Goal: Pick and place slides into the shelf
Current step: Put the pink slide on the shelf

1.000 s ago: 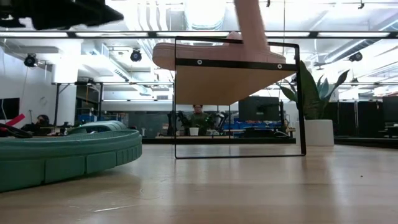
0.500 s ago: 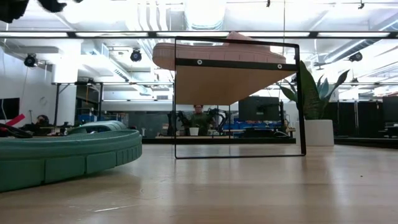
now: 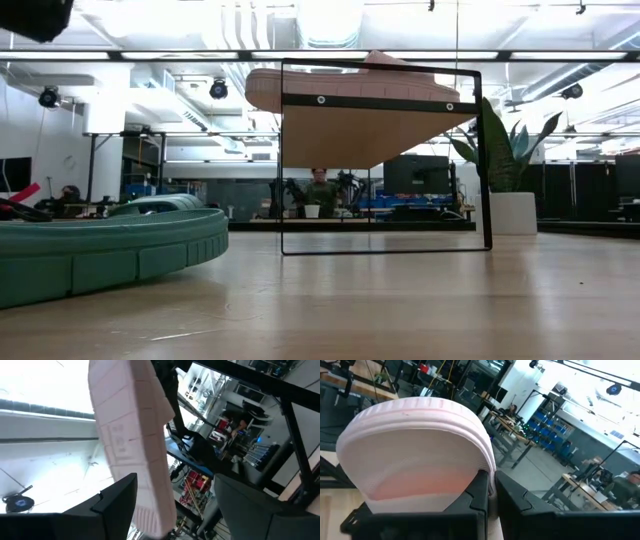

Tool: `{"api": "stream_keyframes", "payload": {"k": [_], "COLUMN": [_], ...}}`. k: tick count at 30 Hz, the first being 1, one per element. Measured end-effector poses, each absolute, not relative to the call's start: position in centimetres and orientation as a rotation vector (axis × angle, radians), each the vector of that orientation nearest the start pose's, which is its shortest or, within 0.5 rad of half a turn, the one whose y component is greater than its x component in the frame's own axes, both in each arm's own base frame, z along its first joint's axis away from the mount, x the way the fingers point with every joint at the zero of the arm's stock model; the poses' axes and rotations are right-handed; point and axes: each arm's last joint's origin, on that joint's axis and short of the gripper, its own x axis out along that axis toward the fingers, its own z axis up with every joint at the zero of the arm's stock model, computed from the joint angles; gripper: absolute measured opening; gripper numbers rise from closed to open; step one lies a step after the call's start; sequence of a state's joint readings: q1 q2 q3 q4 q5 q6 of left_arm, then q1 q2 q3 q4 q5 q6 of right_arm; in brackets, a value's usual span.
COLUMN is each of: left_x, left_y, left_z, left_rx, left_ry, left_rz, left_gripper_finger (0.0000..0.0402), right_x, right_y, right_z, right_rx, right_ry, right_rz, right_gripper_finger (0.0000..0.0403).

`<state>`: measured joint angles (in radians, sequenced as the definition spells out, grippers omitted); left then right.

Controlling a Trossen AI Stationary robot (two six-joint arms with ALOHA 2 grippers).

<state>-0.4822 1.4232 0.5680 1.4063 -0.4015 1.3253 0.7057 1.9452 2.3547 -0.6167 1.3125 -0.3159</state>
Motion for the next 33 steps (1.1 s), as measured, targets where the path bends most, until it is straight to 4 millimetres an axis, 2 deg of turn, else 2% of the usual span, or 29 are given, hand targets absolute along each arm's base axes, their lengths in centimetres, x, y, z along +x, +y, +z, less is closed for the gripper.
{"api": "stream_keyframes", "payload": {"k": [8, 15, 24, 33], "left_x": [28.5, 30.3, 30.1, 30.0], "left_y": [-11.7, -11.3, -10.2, -9.8], "left_z": [28.1, 28.9, 30.2, 30.1], "left_rx": [1.035, 1.017, 0.976, 0.991], "left_ry": [-0.399, -0.376, -0.325, -0.290], "left_rz": [0.380, 0.451, 0.568, 0.597], "left_gripper_finger": [0.0247, 0.0247, 0.0247, 0.0247], "right_x": [32.1, 32.2, 32.3, 32.5], "right_y": [22.6, 22.4, 22.3, 22.1], "right_z": [48.6, 48.7, 48.8, 48.8], "right_rx": [-0.501, -0.510, -0.507, -0.514], "right_ry": [0.218, 0.221, 0.217, 0.220], "right_rz": [-0.604, -0.610, -0.614, -0.611], "right_gripper_finger": [0.0012, 0.0012, 0.0012, 0.0012]}}
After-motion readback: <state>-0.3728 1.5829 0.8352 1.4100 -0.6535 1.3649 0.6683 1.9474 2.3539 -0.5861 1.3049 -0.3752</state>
